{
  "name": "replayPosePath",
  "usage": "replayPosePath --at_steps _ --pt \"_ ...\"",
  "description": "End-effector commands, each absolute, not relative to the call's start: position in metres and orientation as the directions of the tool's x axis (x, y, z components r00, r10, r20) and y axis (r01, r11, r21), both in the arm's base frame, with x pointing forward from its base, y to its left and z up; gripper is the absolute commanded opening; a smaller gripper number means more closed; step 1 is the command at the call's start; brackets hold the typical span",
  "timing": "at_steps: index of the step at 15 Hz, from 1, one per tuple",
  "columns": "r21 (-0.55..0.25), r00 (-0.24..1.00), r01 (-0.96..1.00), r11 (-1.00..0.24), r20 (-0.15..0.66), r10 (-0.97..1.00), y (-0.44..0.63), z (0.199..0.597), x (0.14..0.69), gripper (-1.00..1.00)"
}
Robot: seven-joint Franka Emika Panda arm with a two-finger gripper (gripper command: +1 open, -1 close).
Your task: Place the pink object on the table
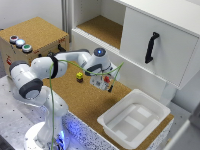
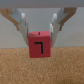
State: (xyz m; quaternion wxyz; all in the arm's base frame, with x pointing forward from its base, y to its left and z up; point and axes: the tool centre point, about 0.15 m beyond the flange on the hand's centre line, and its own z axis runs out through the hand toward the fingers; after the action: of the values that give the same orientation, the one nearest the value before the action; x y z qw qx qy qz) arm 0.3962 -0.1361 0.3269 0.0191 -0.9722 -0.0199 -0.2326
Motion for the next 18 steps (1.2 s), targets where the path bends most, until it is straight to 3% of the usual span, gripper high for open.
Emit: replayPosePath --at_steps 1,11,16,17,18 --pt "-0.078 0.859 0.023 -0.997 0.512 -0.02 -0.133 0.272 0.394 -1.0" --pt "-0.044 0.896 -0.067 -0.997 0.438 -0.08 -0.157 0.209 0.414 -1.0" --pt "-0.026 0.9 -0.093 -0.995 0.426 -0.096 -0.17 0.207 0.417 -1.0" --pt "-0.055 0.886 -0.084 -0.995 0.452 -0.1 -0.169 0.22 0.417 1.0" --pt "-0.071 0.875 -0.061 -0.996 0.476 -0.088 -0.167 0.232 0.414 1.0"
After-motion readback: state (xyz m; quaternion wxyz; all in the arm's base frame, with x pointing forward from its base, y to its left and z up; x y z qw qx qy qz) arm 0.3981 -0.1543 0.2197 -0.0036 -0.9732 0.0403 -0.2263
